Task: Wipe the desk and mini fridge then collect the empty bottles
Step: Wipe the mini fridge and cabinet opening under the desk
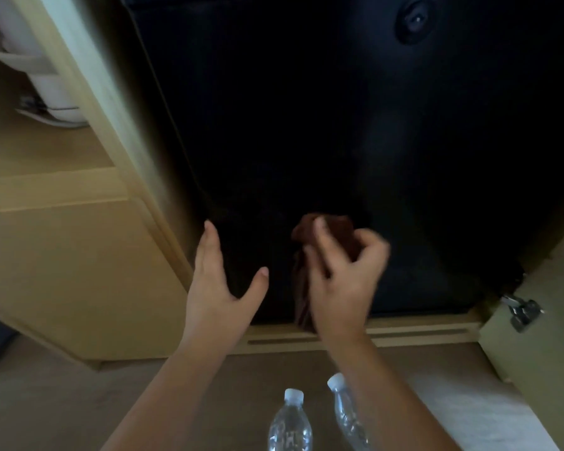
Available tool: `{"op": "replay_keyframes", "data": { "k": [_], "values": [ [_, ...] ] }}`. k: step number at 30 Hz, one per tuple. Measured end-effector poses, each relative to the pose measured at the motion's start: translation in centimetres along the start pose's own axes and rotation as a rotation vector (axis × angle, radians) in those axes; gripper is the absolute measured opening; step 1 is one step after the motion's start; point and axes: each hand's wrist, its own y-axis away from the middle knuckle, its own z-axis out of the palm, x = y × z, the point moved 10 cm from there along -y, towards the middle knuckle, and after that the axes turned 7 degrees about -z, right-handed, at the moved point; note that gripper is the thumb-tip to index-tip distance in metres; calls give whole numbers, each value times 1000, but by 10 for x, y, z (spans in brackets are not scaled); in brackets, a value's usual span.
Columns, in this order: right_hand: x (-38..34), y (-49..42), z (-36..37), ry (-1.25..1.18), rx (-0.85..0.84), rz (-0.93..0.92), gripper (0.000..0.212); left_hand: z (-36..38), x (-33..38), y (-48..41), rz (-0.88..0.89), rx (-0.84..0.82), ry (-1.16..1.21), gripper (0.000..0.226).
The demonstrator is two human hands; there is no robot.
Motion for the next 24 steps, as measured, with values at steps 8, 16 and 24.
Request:
{"op": "replay_keyframes", "data": {
  "k": [8, 16, 24],
  "values": [
    [-33, -3, 23, 91, -47, -156, 43, -7, -5, 0, -6, -56, 96, 83],
    [-55, -26, 19, 9, -28, -191, 46, -41, -31, 14, -27, -20, 292, 59],
    [-81, 21, 73, 174, -271, -420, 45, -50, -38, 19, -52, -14, 333, 59]
  ]
}}
